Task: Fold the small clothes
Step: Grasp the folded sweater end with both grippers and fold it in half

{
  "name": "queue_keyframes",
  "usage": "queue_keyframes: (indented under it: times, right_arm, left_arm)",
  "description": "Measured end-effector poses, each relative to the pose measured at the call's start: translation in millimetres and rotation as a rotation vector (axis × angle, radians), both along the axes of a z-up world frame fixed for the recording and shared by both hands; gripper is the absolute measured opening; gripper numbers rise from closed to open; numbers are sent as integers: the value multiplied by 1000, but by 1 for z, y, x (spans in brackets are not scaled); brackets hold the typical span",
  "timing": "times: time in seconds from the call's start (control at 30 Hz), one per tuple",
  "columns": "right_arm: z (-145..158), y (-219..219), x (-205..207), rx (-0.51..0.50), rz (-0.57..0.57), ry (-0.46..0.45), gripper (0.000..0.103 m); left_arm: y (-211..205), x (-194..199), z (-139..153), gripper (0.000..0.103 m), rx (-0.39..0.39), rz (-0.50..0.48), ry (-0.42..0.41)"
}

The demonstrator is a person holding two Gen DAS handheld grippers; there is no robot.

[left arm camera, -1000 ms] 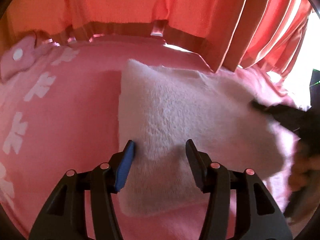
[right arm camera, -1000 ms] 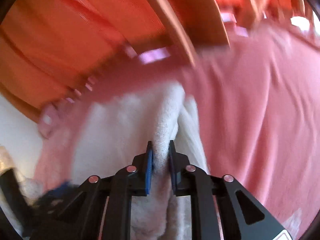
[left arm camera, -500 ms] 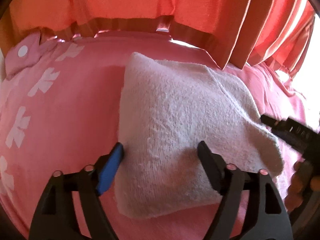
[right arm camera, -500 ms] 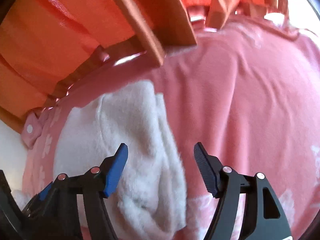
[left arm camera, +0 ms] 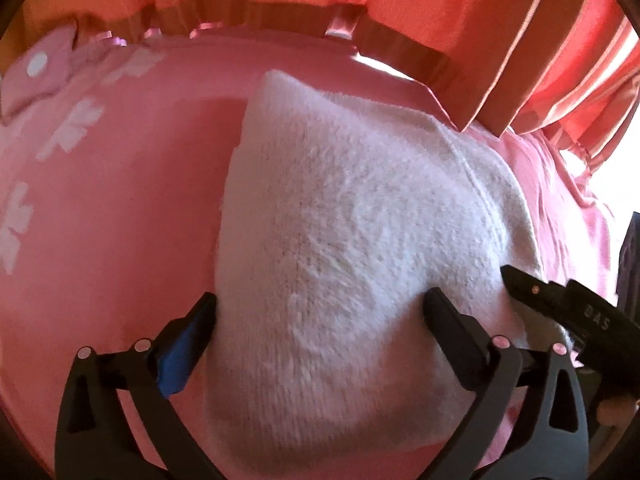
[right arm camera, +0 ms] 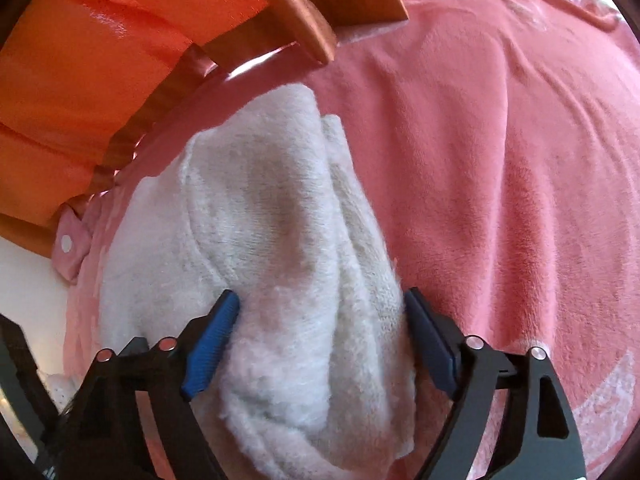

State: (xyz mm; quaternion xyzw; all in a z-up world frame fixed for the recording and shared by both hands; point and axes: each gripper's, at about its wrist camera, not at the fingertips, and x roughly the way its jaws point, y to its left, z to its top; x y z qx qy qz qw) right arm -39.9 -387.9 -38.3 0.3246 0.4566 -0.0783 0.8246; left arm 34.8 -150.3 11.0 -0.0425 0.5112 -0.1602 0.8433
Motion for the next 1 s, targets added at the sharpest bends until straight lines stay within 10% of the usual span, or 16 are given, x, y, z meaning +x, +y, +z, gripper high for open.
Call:
queue_keyframes:
  times: [0.17,0.3,0.53,1.0]
  right_arm:
    - [-5,-4,2,63,30,-15,83]
    - [-6,-5,3,89,72,-44,70]
    - [26,10,-11,67,89,-136,35]
    - [237,75,-69,-152,95,-665,30]
  left_arm:
    - [21,17,-24,98,-231,16,127]
    - [24,17,-24,98,-263,-24,120]
    - [30,11,4,56,-331,-78,100]
    - [72,-24,223,51,-429,-297,-364]
